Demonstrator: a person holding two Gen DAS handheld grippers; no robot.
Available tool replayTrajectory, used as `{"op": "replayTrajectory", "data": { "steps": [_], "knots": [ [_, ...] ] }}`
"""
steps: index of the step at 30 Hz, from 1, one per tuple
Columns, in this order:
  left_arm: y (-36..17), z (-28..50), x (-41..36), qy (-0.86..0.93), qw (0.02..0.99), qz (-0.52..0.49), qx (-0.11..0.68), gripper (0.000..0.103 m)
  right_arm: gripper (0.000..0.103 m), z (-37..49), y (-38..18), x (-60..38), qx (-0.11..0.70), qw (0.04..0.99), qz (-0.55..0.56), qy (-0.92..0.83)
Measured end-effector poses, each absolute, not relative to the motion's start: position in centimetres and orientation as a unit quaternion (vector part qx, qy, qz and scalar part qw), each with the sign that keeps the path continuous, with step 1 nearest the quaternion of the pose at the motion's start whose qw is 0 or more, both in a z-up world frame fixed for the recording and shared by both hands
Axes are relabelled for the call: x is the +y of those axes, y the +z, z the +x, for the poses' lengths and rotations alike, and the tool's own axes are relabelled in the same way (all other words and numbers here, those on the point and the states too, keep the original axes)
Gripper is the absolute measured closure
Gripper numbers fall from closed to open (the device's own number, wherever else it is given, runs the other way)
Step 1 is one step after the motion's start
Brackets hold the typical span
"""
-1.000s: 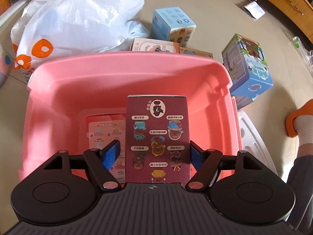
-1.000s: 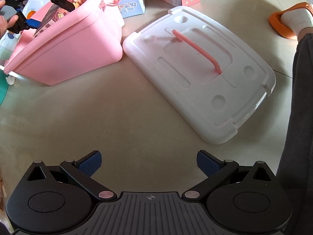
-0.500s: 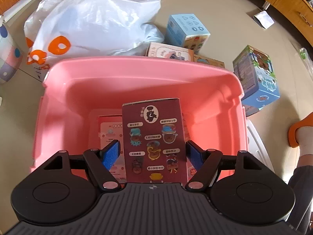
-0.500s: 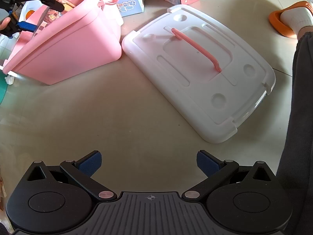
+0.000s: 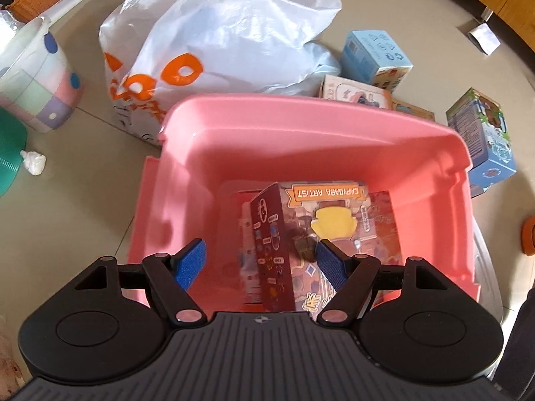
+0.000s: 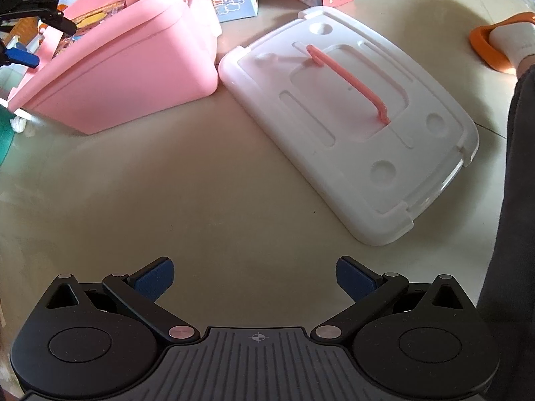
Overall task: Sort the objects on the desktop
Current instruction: 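Open the left tool and lift it away from the bin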
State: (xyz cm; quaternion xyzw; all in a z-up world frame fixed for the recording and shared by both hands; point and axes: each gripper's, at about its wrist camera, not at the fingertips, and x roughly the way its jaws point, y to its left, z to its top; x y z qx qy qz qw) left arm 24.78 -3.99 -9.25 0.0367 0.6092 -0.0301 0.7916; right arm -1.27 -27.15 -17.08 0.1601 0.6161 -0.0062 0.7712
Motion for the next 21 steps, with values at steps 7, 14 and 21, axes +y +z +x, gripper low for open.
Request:
{"op": "replayTrajectory", "data": {
  "steps": [7, 14, 21],
  "knots": [
    [-9.8, 24.2, -3.4, -0.016, 0.788, 0.071, 0.612, 0.023, 0.000, -1.2, -17.4, -26.8, 0.622, 0.769, 0.148, -0.006],
    [-8.7, 24.0, -3.7, -0.027, 0.790, 0.059, 0.610, 0.023, 0.000, -1.2, -17.2, -26.8, 0.620, 0.772, 0.143, -0.006],
    [-5.6, 22.4, -4.8, -0.054, 0.787, 0.072, 0.610, 0.019, 0.000, -1.4, -16.2, -26.8, 0.607, 0.782, 0.141, 0.003]
  ]
}}
